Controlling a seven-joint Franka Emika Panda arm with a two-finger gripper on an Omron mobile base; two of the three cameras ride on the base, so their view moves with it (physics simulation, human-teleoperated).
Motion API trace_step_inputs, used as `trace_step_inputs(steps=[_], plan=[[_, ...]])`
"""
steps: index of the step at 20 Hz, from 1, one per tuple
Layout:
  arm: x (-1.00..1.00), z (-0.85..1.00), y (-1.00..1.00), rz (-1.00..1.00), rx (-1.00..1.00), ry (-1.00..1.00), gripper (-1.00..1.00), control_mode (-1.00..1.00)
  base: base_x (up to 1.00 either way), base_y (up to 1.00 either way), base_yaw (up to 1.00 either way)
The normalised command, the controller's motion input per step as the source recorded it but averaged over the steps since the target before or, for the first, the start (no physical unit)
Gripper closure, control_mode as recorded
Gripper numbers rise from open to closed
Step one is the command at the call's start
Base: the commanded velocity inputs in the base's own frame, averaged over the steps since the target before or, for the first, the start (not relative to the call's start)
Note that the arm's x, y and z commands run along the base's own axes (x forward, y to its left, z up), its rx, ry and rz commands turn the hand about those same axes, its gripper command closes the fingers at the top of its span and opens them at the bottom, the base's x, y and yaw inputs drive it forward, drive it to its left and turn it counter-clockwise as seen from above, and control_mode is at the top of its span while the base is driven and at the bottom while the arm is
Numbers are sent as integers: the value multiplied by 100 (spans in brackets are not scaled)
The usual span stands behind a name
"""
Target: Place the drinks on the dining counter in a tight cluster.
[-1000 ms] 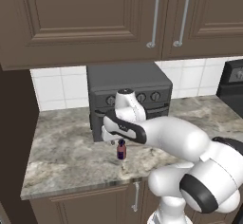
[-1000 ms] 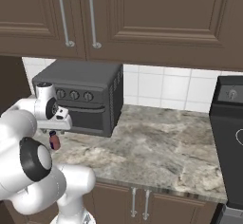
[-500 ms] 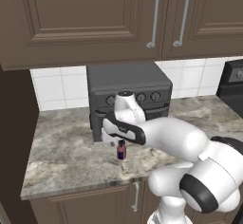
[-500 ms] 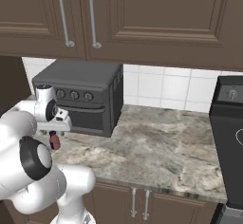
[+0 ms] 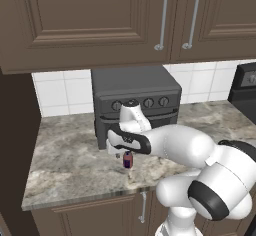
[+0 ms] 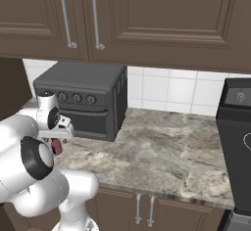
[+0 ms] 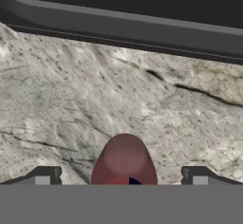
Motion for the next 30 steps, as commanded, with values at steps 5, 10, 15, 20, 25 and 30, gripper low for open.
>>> trace_step_inputs(steps=[5,10,15,20,25,30], plan=[[0,-3,0,0,0,0,-100,-100,0,0,0],[0,0,0,0,0,0,100,-100,0,0,0],[0,0,0,0,0,0,100,-100,0,0,0],[-4,0,0,0,0,0,100,-100,0,0,0],[-48,22,-1,0,1,-9,100,-100,0,0,0],[-75,45,-3,0,4,-16,100,-100,0,0,0]])
